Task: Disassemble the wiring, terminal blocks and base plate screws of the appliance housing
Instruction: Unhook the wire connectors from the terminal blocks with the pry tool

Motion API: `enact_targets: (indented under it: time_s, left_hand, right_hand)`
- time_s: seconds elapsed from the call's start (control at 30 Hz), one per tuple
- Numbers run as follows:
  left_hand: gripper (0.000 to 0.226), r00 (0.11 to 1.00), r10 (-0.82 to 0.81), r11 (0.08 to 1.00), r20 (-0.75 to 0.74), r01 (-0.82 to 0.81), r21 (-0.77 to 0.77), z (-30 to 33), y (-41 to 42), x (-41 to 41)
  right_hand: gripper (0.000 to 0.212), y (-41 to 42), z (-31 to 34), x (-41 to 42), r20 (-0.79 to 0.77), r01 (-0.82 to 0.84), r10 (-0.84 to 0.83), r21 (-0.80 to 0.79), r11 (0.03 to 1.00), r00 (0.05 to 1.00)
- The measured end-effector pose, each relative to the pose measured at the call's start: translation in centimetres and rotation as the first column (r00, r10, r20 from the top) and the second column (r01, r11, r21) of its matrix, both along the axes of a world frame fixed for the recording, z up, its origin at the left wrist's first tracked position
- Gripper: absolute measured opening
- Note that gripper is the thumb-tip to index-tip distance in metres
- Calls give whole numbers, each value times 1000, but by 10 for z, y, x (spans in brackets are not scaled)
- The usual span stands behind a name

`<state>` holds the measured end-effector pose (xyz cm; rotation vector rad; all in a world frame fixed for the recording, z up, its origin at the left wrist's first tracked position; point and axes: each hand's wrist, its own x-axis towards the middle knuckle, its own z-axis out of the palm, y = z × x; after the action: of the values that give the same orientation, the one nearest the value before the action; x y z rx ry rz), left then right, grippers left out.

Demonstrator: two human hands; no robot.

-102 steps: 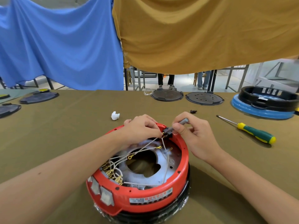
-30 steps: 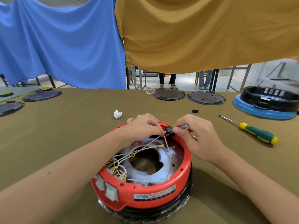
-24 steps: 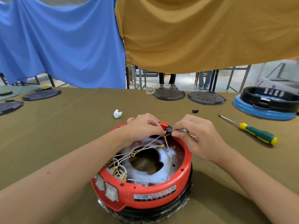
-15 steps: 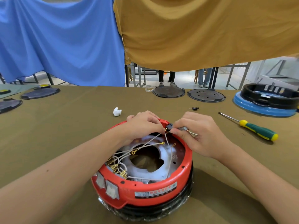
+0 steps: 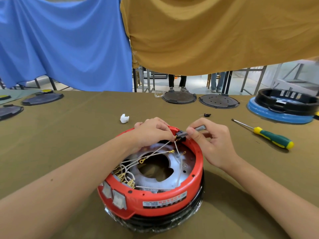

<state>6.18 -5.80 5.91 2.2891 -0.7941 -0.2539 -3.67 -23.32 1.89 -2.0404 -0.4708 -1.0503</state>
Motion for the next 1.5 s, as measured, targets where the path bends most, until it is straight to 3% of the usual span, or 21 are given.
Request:
enact_targets:
  time_s: [0.1,0.23,0.33,0.43,0.6,0.83,0.9,1.0,1.1,1.2,1.3,1.4,1.5]
  left_hand:
    - [11,1000,-1,1000,4,1,-2,0,-1,0]
    - [11,1000,3,1000,4,-3,-1,0,-1,0]
    - [11,1000,2,1000,13,-2,1,0,-1,0]
    - [11,1000,3,1000,14,-3,1,0,-1,0]
    - [9,1000,3,1000,17,-3,2,-1,0,0]
    - [10,1000,4,1000,-6,-4,-15,-2,0,2]
    - [10,1000,8,1000,-1,-8,-9,-1,-1,2]
    - [10,1000,13,1000,1,-13,-11,-2,0,1]
    - [10,1000,7,1000,5,-7,-11,-1,0,1]
    - [11,1000,-2,1000,19,1,7,0,0,0]
    - [10,1000,0,1000,17,0,5,0,0,0]
    - [10,1000,0,1000,20,0,5,0,0,1]
    - [11,1000,-4,1000,23,3,9,0,0,0]
  right_hand:
    - [23,-4,0,0,82,86,-72,-187,979,994]
    - [26,-7,10,-2,171,116,-52,-392,913,984]
    - [25,-7,13,-1,186,110,-31,-433,895,982]
    - [26,-6,7,0,154,115,-65,-342,933,986]
    - [15,-4,1,1,28,26,-24,-59,998,999]
    - [18,-5,-1,6,-106,-82,117,289,954,988]
    - [18,-6,0,6,-108,-65,92,235,970,990]
    - [17,-7,0,2,-15,-8,8,-16,1000,1000]
    - [26,-7,3,1,113,81,-53,-264,961,992]
    - [30,-8,6,1,166,99,-42,-347,933,985]
    - [27,-6,3,1,117,91,-63,-250,964,991]
    - [11,-5,0,2,-20,3,-3,3,1000,1000]
    - [13,-5,-1,5,-106,-50,71,192,980,992]
